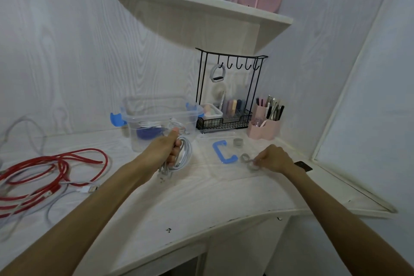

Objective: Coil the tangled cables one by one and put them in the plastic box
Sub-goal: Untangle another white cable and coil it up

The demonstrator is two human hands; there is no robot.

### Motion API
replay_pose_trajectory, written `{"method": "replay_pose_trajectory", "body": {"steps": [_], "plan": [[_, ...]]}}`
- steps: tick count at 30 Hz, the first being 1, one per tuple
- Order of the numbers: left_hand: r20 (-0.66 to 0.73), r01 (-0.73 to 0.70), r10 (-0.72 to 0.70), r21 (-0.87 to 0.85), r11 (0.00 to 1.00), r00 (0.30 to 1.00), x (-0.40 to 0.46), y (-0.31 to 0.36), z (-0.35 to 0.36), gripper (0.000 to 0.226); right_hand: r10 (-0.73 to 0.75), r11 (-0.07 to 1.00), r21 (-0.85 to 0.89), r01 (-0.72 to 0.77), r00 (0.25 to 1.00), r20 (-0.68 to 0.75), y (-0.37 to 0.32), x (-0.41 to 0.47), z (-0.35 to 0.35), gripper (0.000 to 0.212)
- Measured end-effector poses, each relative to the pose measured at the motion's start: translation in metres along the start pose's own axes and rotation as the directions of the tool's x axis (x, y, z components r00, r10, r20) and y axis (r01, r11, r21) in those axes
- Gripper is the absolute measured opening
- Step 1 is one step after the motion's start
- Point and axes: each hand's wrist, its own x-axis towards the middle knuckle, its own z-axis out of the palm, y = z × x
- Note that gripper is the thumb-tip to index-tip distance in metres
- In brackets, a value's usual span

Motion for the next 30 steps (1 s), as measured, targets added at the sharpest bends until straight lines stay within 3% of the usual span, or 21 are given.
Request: {"method": "replay_pose_trajectory", "body": {"steps": [2, 5, 8, 10, 12, 16, 18, 23, 27, 30], "plan": [[-0.02, -0.001, 0.002, 0.016, 1.0, 1.0, -0.001, 0.003, -0.006, 0.047, 0.014, 1.0, 0.024, -0.012, 0.994, -0.108, -0.001, -0.006, -0.008, 0.012], [-0.01, 0.016, -0.016, 0.005, 1.0, 1.0, -0.008, 0.008, -0.013, 0.043, -0.124, 0.972, 0.173, 0.159, 0.972, -0.199, -0.026, -0.028, -0.025, 0.012], [0.027, 0.053, -0.052, -0.035, 0.998, 0.998, -0.018, 0.012, -0.019, 0.042, -0.361, 0.785, 0.471, 0.404, 0.915, -0.183, -0.088, -0.066, -0.023, 0.01], [0.019, 0.056, -0.056, -0.018, 0.998, 0.998, -0.026, 0.013, -0.024, 0.046, -0.479, 0.682, 0.516, 0.518, 0.85, -0.22, -0.131, -0.083, -0.01, 0.016], [-0.001, 0.049, -0.049, 0.007, 0.999, 0.999, -0.035, 0.013, -0.033, 0.052, -0.52, 0.658, 0.497, 0.565, 0.819, -0.243, -0.166, -0.087, 0.005, 0.016], [-0.169, 0.058, -0.033, 0.147, 0.987, 0.985, -0.047, 0.011, -0.062, 0.061, -0.549, 0.716, 0.4, 0.572, 0.816, -0.183, -0.216, -0.088, 0.027, 0.017], [-0.232, 0.071, -0.019, 0.218, 0.973, 0.972, -0.05, 0.005, -0.078, 0.055, -0.578, 0.716, 0.343, 0.608, 0.792, -0.196, -0.234, -0.092, 0.035, 0.017], [-0.275, 0.056, -0.017, 0.135, 0.989, 0.961, -0.052, -0.005, -0.1, 0.037, -0.672, 0.694, 0.178, 0.698, 0.716, -0.189, -0.253, -0.097, 0.041, 0.016], [-0.267, 0.037, 0.016, 0.191, 0.981, 0.963, -0.045, -0.005, -0.098, 0.05, -0.705, 0.67, 0.147, 0.728, 0.685, -0.184, -0.244, -0.098, 0.038, 0.017], [-0.246, 0.005, 0.05, 0.218, 0.976, 0.968, -0.035, -0.003, -0.091, 0.041, -0.709, 0.671, 0.136, 0.729, 0.684, -0.172, -0.233, -0.097, 0.038, 0.02]]}}
